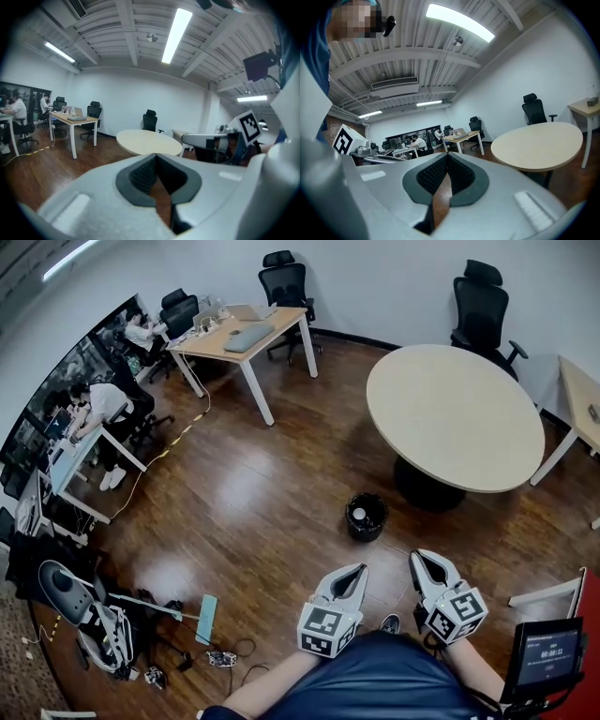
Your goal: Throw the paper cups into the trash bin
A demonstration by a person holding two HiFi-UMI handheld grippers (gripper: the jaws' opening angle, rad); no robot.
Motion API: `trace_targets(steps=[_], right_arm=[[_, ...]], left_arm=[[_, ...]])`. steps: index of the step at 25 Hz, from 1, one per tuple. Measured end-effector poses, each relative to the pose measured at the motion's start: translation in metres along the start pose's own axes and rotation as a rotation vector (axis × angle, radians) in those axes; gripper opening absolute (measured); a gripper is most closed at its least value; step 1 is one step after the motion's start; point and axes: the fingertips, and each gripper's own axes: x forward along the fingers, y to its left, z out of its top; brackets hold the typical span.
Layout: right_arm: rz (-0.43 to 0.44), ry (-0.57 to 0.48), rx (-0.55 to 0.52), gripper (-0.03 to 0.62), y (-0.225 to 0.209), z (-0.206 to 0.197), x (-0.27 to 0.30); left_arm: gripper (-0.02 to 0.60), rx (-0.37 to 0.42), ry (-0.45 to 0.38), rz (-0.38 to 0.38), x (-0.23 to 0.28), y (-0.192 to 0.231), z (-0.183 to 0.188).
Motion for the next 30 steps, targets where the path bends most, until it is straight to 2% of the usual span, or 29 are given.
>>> trace_targets(steps=[5, 15, 30], right_arm=[[-0.013, 0.016, 0.005, 0.009, -0.009, -0.001, -0.001], [0.005, 0.042, -0.008, 0.009, -0.005, -0.017, 0.015], [0.024, 0.072, -0.016, 0.009, -0.008, -0.019, 0.03]], left_arm=[[0.003, -0.002, 0.011, 0.005, 0.004, 0.0, 0.003], [0.003, -0.023, 0.032, 0.017, 0.006, 0.016, -0.013], [0.003, -0.032, 0.033, 0.025, 0.017, 0.026, -0.007]])
